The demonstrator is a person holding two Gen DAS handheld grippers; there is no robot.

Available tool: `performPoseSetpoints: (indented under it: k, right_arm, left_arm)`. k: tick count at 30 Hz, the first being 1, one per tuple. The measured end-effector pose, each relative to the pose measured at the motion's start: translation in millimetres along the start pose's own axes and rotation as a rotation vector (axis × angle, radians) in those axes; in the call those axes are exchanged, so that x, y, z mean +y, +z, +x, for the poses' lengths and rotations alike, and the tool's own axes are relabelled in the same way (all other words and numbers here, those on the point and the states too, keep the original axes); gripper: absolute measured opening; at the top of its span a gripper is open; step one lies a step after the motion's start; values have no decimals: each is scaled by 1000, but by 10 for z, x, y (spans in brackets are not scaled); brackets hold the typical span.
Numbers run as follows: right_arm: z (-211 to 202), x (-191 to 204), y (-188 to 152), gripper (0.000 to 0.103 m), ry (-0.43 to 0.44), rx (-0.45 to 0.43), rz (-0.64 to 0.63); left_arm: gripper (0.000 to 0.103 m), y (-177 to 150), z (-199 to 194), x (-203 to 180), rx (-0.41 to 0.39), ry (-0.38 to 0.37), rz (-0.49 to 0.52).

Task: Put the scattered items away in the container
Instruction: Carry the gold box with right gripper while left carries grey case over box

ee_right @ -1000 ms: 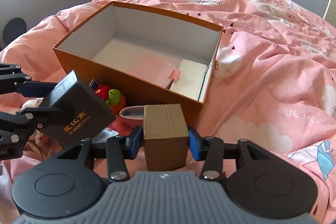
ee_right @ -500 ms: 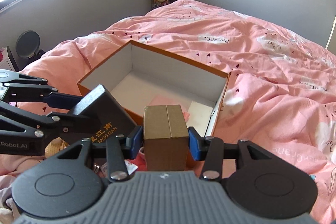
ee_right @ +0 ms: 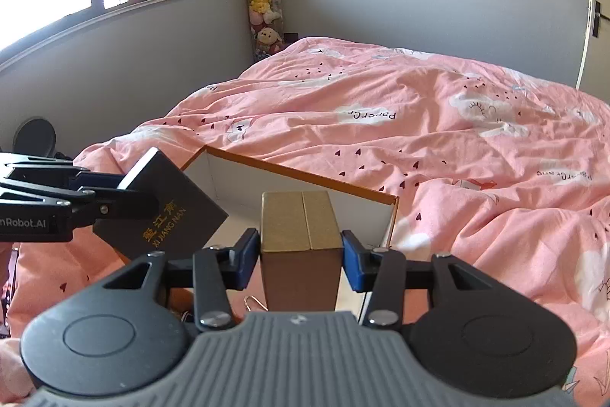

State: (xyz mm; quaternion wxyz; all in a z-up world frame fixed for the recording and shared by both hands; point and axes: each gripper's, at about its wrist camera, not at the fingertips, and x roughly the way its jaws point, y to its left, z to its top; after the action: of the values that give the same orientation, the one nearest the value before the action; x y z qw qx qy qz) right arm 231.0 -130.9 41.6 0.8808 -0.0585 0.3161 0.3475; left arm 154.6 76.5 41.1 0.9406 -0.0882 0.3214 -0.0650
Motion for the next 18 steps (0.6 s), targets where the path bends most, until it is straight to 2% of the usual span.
performPoseSetpoints:
  k: [4, 7, 13, 18]
  right_arm:
    - [254, -162, 72, 49, 20, 19, 42]
    - [486, -232, 140, 49, 40, 43, -3]
    - [1055, -250, 281, 49, 90, 120, -248]
    - [1495, -180, 230, 49, 126, 159, -538]
  left_arm:
    - [41, 93, 285, 116, 28, 24, -12]
    - [41, 128, 499, 178, 58, 31, -9]
    - [41, 158, 888, 368, 144, 37, -55]
    - [41, 218, 1117, 476, 185, 59, -56]
